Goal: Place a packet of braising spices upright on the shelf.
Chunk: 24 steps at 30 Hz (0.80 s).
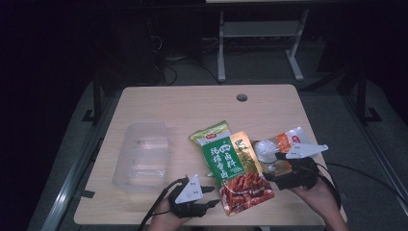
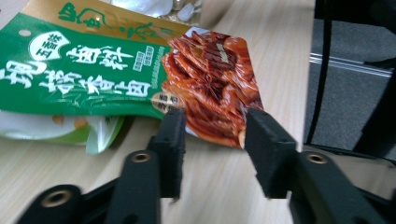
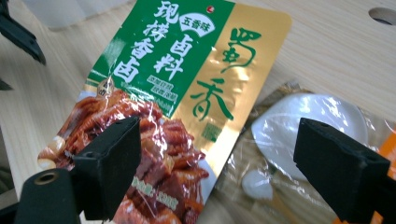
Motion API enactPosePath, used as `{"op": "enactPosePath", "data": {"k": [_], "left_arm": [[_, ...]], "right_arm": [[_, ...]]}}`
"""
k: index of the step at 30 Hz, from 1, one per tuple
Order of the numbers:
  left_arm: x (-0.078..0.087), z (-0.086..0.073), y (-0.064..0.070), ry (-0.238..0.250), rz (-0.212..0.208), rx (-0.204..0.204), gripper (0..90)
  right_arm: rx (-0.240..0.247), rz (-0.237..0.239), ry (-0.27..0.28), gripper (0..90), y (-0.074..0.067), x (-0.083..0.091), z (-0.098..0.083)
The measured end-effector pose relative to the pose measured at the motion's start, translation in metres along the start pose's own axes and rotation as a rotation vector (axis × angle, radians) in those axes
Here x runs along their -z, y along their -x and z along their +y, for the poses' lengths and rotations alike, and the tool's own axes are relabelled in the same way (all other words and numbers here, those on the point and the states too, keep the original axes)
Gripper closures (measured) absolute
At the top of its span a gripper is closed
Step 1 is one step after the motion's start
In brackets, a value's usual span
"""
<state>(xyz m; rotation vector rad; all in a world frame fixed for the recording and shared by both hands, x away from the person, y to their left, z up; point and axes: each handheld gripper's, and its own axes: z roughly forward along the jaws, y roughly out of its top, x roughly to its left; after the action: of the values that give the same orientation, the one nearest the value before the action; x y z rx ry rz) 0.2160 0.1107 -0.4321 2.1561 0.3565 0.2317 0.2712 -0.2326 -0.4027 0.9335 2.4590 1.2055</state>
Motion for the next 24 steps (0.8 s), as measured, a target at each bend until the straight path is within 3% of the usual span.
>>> {"op": "enactPosePath", "data": {"k": [6, 17, 24], "left_arm": [[-0.017, 0.007, 0.000, -0.009, -0.003, -0.024, 89.8], [-0.051, 0.009, 0.003, -0.081, -0.048, -0.074, 90.0], [-0.059, 0.006, 0.004, -0.102, -0.049, -0.068, 90.0]], "right_arm": [[0.009, 0.009, -0.012, 14.4, 0.002, -0.009, 0.012], [-0.020, 0.012, -0.070, 14.6, 0.009, -0.029, 0.031], [-0.068, 0.036, -0.121, 15.9, 0.018, -0.050, 0.042]]}}
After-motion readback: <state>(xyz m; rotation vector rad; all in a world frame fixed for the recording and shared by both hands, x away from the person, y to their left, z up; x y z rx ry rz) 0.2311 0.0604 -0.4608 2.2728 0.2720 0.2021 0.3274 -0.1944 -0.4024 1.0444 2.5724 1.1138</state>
